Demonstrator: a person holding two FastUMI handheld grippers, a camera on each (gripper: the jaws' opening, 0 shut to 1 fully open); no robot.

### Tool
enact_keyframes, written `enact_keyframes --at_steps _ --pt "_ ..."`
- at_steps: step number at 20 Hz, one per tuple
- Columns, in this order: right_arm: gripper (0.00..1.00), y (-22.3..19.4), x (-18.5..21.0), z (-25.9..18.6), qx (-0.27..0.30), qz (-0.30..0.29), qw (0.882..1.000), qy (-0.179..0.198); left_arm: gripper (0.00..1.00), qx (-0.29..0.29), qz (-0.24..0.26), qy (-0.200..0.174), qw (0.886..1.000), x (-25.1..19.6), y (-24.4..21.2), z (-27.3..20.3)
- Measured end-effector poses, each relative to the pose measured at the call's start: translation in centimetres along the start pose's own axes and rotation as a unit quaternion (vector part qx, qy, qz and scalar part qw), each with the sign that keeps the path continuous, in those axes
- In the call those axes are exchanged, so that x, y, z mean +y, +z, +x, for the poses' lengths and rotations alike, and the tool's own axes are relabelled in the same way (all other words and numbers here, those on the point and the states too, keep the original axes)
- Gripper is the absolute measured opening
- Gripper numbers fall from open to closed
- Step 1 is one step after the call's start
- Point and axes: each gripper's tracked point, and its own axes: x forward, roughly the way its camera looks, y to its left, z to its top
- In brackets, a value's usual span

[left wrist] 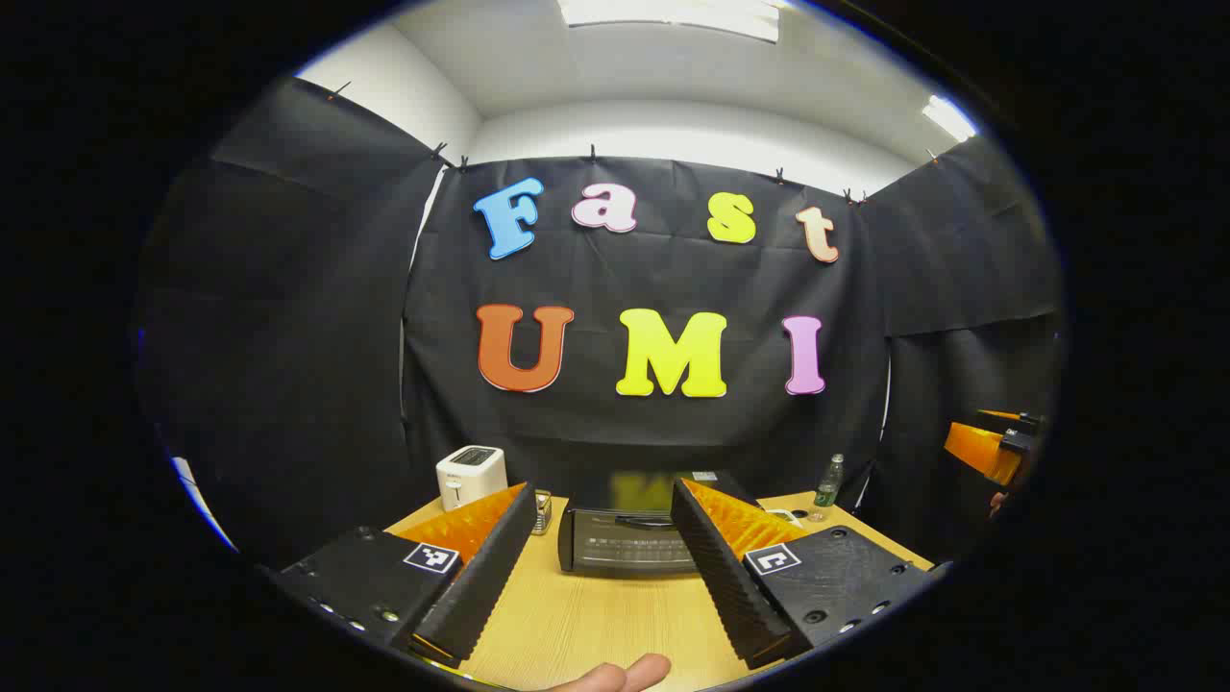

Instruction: Open the electric oven with the left hand, put the food in, and close the electric oven.

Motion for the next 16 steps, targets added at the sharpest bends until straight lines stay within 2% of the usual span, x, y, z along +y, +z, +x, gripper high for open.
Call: enact_keyframes --at_steps 1,6,10,16 --pt "0.98 0.0 -0.5 -0.2 -0.001 0.001 1.0 -0.003 0.92 0.001 0.003 -0.003 1.0 -0.2 -0.2 -0.2" --pt "0.98 -0.2 -2.4 -1.1 -0.015 -0.006 1.0 -0.019 0.92 0.005 0.008 -0.009 1.0 -1.5 -0.6 0.1" --pt "0.98 -1.3 -2.8 -1.4 -0.009 -0.007 1.0 -0.012 0.93 0.005 0.023 -0.02 1.0 -3.0 -1.3 1.1" --pt "0.98 -2.5 -4.4 -1.2 -0.005 0.004 1.0 -0.015 0.92 0.015 0.004 -0.035 0.999 -4.5 -2.4 3.4"
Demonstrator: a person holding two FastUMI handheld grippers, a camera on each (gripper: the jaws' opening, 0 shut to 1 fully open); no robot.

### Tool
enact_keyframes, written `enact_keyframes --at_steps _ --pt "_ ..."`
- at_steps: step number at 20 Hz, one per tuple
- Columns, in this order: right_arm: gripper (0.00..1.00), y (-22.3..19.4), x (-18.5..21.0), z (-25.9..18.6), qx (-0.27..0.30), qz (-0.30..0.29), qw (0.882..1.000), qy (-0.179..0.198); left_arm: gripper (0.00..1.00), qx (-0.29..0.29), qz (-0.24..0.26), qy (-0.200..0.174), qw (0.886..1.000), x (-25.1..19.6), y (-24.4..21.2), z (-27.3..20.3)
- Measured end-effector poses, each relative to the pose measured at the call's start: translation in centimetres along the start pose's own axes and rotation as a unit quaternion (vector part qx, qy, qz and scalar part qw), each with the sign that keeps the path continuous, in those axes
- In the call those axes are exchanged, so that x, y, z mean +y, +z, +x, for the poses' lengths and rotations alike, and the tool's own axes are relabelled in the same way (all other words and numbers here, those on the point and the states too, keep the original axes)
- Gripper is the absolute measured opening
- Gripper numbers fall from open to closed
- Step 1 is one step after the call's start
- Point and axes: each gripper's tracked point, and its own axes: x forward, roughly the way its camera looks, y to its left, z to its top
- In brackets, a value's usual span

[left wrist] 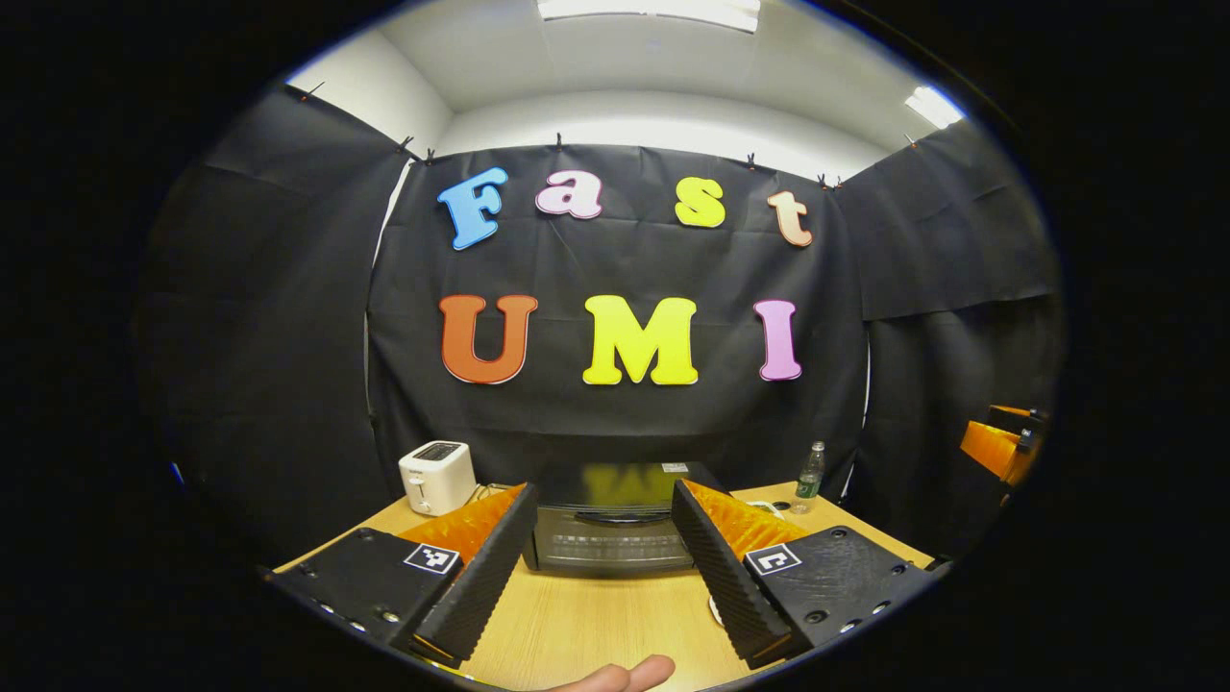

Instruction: Open the electric oven with the left hand, put the food in, and close the electric oven.

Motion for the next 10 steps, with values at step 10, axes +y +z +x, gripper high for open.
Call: enact_keyframes --at_steps 10 --pt "0.98 -1.0 -2.8 -0.2 -0.021 0.01 1.0 -0.002 0.93 0.054 -0.023 -0.004 0.998 -0.3 -6.6 12.3"
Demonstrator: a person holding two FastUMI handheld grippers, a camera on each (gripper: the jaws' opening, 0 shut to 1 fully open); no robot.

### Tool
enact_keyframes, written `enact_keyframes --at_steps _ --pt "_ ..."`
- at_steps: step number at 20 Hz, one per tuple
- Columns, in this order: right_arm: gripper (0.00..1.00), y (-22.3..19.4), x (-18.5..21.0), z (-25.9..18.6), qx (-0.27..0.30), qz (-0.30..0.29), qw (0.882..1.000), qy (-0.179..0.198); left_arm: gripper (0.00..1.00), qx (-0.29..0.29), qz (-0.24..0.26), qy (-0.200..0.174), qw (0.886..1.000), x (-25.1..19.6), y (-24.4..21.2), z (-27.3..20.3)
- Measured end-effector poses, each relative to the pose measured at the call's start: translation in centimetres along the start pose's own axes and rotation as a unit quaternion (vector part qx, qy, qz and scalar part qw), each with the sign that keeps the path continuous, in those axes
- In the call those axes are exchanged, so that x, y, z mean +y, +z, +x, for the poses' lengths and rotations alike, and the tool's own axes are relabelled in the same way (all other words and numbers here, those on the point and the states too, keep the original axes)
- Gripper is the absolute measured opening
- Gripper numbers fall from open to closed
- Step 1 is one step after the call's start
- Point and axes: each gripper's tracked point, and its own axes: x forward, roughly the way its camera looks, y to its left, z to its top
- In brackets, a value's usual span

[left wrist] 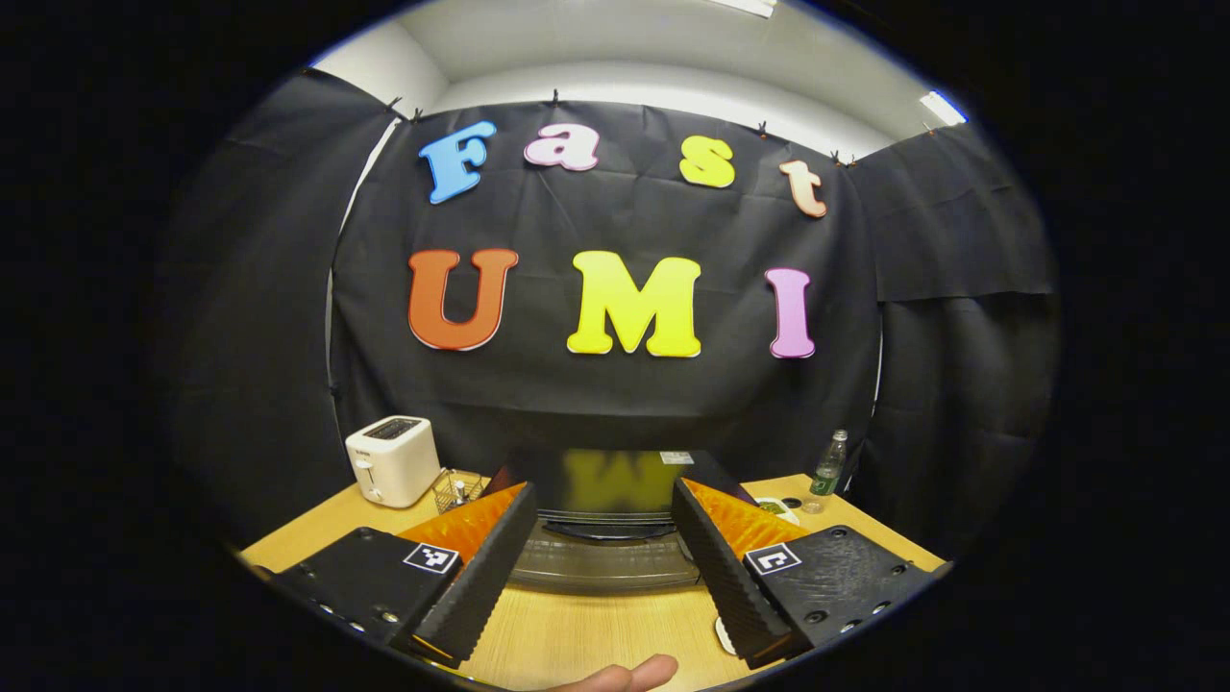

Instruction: Open the electric oven with the left hand, put the food in, and close the electric oven.

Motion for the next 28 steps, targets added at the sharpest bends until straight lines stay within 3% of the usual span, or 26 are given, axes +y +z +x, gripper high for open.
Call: enact_keyframes --at_steps 6,11,12,13,14,15,16,17,18,19,20,27,28 --pt "0.98 0.1 -0.8 -0.1 -0.024 -0.013 1.0 0.006 0.93 0.042 -0.002 0.026 0.999 1.8 -4.3 6.9" --pt "0.98 -0.3 -1.0 -0.3 -0.034 -0.015 0.999 0.014 0.93 0.054 -0.02 -0.001 0.998 0.6 -6.1 9.2" --pt "0.98 -0.4 -1.2 -0.3 -0.033 -0.014 0.999 0.01 0.82 0.059 -0.015 -0.001 0.998 0.5 -6.5 9.5" --pt "0.98 -0.4 -1.4 -0.4 -0.032 -0.012 0.999 0.005 0.93 0.067 -0.009 0.0 0.998 0.4 -7.1 9.7" --pt "0.98 -0.4 -1.5 -0.3 -0.03 -0.012 0.999 0.0 0.93 0.072 0.0 0.003 0.997 0.5 -7.5 10.1" --pt "0.98 -0.5 -1.7 -0.5 -0.029 -0.013 0.999 -0.003 0.82 0.087 0.014 0.01 0.996 0.9 -8.4 10.4" --pt "0.98 -0.5 -1.7 -0.6 -0.028 -0.013 1.0 -0.005 0.83 0.101 0.03 0.021 0.994 1.4 -9.3 10.2" --pt "0.98 -0.4 -1.8 -0.8 -0.028 -0.013 0.999 -0.006 0.96 0.082 0.042 0.02 0.996 1.2 -8.3 10.1" --pt "0.98 -0.4 -1.8 -1.1 -0.029 -0.013 0.999 -0.007 0.94 0.095 0.043 0.02 0.994 1.3 -9.0 9.8" --pt "0.98 -0.3 -1.9 -1.4 -0.03 -0.012 0.999 -0.009 0.87 0.09 0.032 0.019 0.995 1.2 -9.0 10.1" --pt "0.98 -0.4 -2.0 -1.5 -0.031 -0.013 0.999 -0.011 0.96 0.098 0.026 0.018 0.995 1.1 -9.2 9.9" --pt "0.98 -1.1 -1.9 -2.8 -0.018 -0.007 1.0 -0.011 0.96 0.08 0.017 0.016 0.997 0.9 -10.2 5.5" --pt "0.98 -1.4 -1.8 -2.9 -0.014 -0.004 1.0 -0.008 1.0 0.076 0.014 0.015 0.997 1.0 -10.4 5.0"
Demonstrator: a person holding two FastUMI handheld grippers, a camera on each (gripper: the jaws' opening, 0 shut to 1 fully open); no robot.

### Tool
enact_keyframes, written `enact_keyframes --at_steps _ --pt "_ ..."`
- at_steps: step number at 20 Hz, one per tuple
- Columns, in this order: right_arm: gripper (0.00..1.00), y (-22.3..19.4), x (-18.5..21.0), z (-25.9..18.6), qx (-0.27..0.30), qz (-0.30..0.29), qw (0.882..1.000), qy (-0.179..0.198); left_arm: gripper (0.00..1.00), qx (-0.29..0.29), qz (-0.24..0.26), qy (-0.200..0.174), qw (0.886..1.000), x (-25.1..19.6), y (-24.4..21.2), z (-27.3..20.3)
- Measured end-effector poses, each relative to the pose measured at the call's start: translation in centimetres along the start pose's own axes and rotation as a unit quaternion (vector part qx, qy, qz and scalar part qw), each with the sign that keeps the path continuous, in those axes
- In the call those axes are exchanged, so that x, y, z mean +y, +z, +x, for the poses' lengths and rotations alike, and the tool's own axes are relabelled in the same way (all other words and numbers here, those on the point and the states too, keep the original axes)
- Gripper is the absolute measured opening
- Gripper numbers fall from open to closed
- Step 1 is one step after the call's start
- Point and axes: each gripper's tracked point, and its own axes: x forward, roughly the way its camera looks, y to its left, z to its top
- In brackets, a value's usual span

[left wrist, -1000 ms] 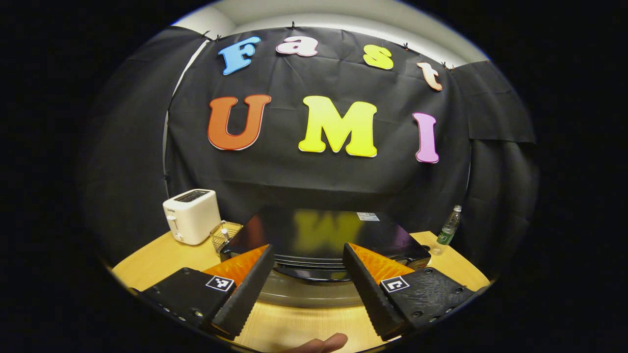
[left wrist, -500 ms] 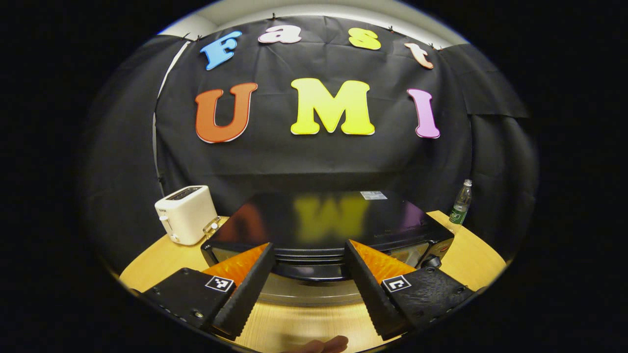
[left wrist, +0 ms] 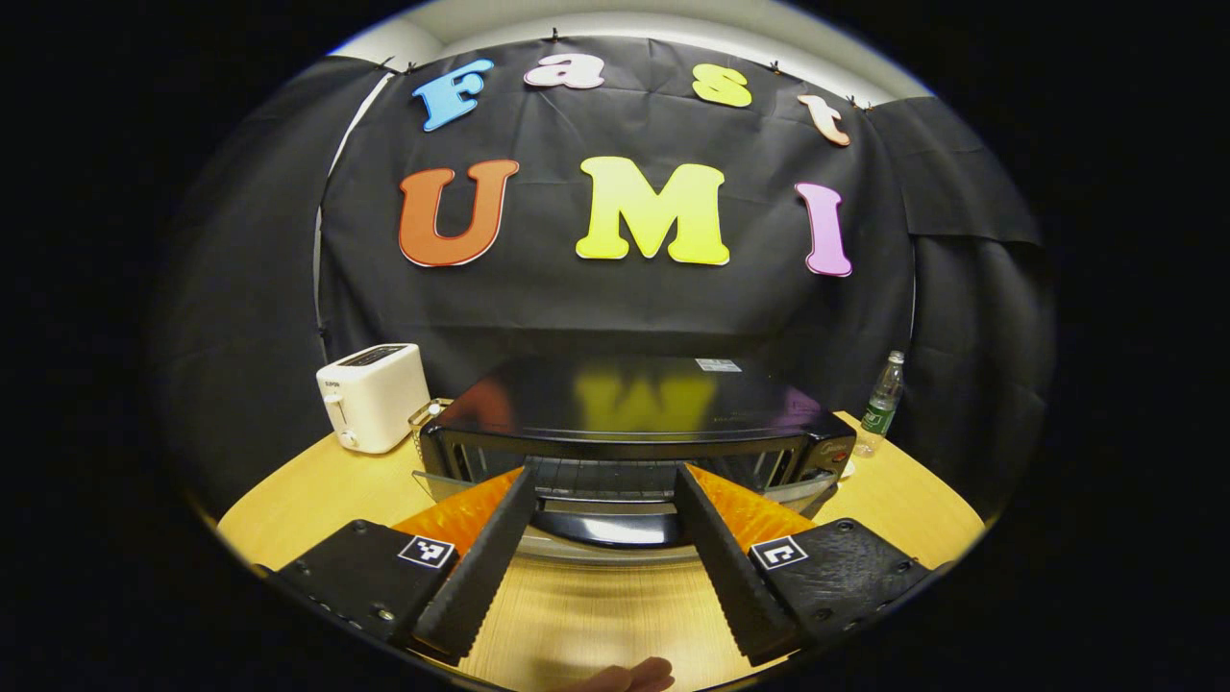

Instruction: Open the electric oven with the left hand, put the food in, and close the electric oven.

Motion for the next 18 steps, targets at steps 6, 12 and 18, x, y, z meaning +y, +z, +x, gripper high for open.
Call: enact_keyframes --at_steps 6,12,18 --pt "0.98 -1.2 0.7 0.1 0.018 0.004 1.0 0.01 0.97 -0.008 -0.022 0.006 1.0 0.1 -2.4 -3.1" --pt "0.98 -2.8 2.1 0.6 0.035 -0.007 0.999 0.021 0.98 -0.012 -0.03 0.012 0.999 0.0 -5.4 -5.2" --pt "0.99 -5.0 3.8 1.2 0.056 -0.019 0.998 0.034 0.98 0.014 -0.035 0.008 0.999 0.0 -9.0 -6.8"
